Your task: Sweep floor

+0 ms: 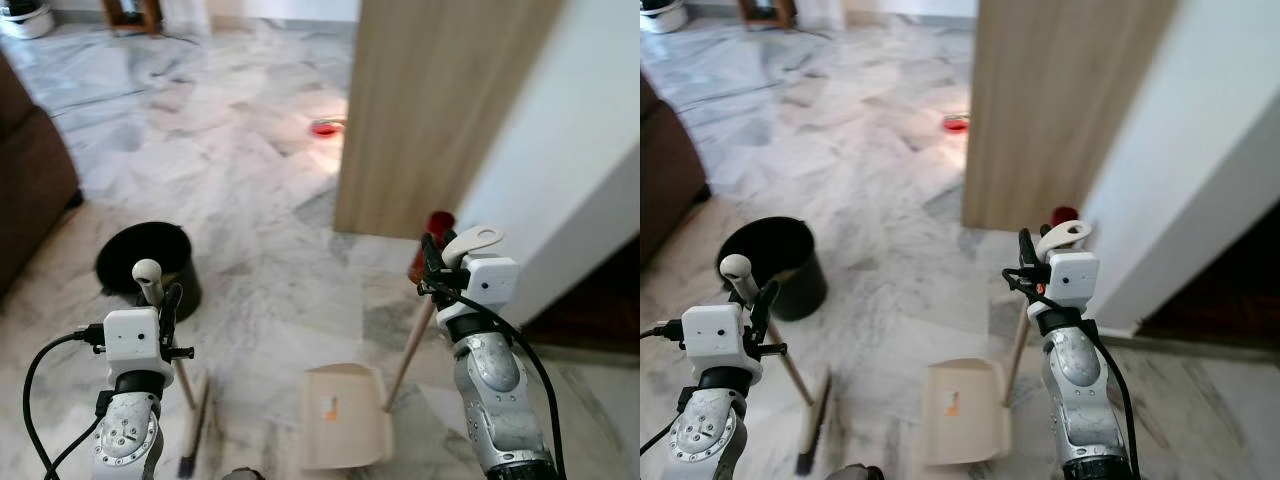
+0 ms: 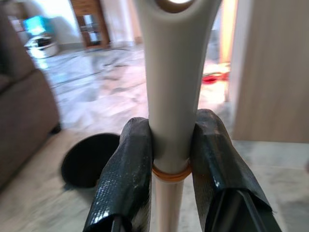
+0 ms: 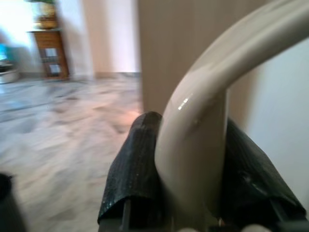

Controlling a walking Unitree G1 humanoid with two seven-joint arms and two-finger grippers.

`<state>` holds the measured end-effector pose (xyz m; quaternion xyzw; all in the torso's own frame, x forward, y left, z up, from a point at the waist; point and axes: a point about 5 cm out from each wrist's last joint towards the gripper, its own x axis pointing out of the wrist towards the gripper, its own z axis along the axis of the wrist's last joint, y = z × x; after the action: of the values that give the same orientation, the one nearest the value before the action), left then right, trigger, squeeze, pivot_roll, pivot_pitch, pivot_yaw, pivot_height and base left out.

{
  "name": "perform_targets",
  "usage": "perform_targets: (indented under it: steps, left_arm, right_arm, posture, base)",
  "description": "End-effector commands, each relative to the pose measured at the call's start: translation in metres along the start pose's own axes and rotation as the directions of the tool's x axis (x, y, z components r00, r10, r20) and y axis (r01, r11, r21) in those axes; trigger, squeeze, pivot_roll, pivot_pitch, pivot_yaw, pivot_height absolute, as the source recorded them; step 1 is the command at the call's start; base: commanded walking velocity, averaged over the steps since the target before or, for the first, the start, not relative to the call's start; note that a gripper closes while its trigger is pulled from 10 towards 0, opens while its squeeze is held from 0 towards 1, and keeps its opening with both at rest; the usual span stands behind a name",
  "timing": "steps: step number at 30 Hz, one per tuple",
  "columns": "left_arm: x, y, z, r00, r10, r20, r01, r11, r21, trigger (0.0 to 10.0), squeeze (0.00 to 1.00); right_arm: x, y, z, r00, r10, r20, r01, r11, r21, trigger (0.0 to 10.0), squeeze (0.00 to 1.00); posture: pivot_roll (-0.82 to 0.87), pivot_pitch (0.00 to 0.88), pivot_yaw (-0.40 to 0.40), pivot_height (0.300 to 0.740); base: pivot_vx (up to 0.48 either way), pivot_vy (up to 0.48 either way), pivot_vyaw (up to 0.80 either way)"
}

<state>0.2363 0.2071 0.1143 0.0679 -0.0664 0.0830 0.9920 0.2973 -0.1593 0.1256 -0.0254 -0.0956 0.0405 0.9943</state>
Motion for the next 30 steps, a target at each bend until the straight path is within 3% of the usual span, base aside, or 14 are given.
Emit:
perform_targets:
  steps: [1,16,30]
  left_arm:
    - [0.0030,0.0013,0.0035,1.000,-0.003,0.018,0.003,1.000,0.002,10.0,0.00]
    - [0.0054,-0.0001,0.0022,1.000,0.002,0.008,-0.002,1.000,-0.010,10.0,0.00]
    - [0.0040,-0.0008,0.0018,1.000,-0.004,0.009,0.004,1.000,-0.005,10.0,0.00]
  right_arm:
    - [0.0025,0.0042,0.0088,0.999,0.002,0.039,-0.003,1.000,0.021,10.0,0.00]
    - [0.0036,0.0030,0.0078,0.999,-0.004,0.034,0.003,1.000,0.009,10.0,0.00]
    - [0.0043,0.0023,0.0079,0.999,-0.005,0.035,0.005,1.000,0.002,10.0,0.00]
  posture:
    - [-0.03,0.175,0.005,0.740]
    - [-0.02,0.167,-0.002,0.740]
    - [-0.02,0.144,-0.005,0.740]
  base:
    - [0.000,0.000,-0.79]
    - [0.000,0.000,-0.79]
    - [0.000,0.224,-0.79]
